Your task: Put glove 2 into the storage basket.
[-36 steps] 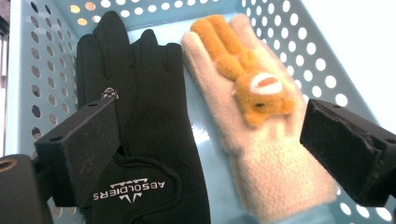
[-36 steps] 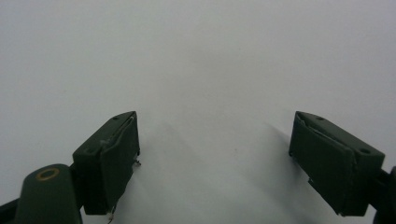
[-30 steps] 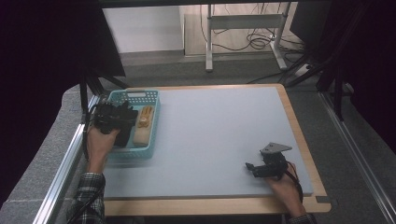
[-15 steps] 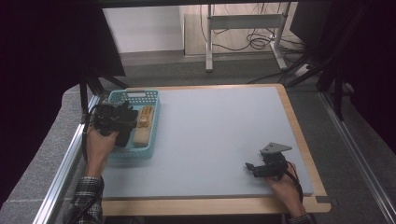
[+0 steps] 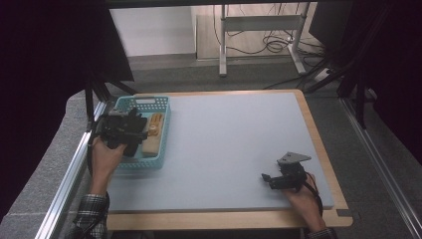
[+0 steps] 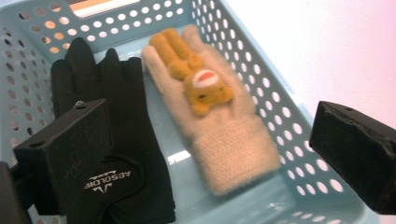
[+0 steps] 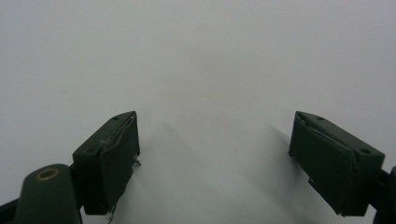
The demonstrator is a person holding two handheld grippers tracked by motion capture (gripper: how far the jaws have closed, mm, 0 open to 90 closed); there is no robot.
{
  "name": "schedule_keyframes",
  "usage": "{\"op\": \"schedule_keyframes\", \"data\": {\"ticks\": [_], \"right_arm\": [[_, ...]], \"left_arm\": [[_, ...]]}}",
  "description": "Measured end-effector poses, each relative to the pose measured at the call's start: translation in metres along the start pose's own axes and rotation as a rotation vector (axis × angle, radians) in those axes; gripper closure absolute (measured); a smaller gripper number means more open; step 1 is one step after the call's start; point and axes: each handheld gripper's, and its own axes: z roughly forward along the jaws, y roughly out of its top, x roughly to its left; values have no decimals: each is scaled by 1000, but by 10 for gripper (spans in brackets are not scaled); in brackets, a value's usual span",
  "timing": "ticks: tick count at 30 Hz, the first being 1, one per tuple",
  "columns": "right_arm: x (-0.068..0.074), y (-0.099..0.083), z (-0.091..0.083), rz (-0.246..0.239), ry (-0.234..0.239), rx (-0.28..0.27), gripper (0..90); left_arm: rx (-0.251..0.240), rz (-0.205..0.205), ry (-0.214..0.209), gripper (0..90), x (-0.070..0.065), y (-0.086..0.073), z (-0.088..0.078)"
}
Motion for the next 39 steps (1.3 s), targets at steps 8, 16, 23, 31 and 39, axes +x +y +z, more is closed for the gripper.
{"op": "schedule_keyframes", "data": {"ticks": [8,16,23,31,39], "right_arm": [[0,0,0,0,0,0,157],[0,0,0,0,0,0,157],[0,0,0,1,0,0,157],[0,0,0,0,0,0,157],[0,0,0,0,1,0,157]], "left_arm": [[-13,32,-24,4,-14,-2,-3],[-20,49,-48,5,-23,-5,-4],[-33,64,-82,5,-35,-11,-2],[-43,85,-105,5,-47,-16,0],[-65,93,-130,5,-56,-17,-2]]}}
